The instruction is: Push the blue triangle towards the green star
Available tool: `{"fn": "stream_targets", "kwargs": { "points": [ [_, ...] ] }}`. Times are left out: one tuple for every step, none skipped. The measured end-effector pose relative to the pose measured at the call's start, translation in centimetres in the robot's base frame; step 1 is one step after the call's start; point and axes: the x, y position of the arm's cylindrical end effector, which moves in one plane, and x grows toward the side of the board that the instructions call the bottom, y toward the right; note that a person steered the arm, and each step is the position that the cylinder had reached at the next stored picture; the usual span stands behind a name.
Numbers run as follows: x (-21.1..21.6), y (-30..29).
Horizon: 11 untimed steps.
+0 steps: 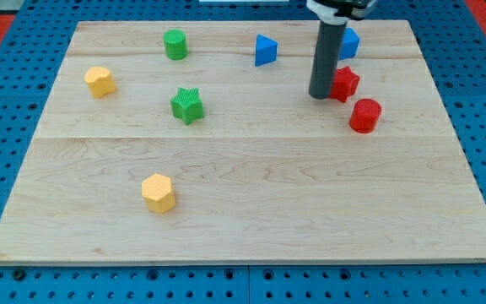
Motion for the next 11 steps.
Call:
{"fn": "stream_targets", "kwargs": {
  "points": [
    [-0.1,2.3],
    [0.1,1.1],
    [0.0,-3.9],
    [-3.1,-1.8],
    [-5.5,-2.6],
    [-9.6,-2.7],
    [-13.3,-4.6],
    [-11.5,-8.8],
    [-9.5,-11.1],
    [-5.6,-11.9],
    [-2.2,-14.0]
  ]
}}
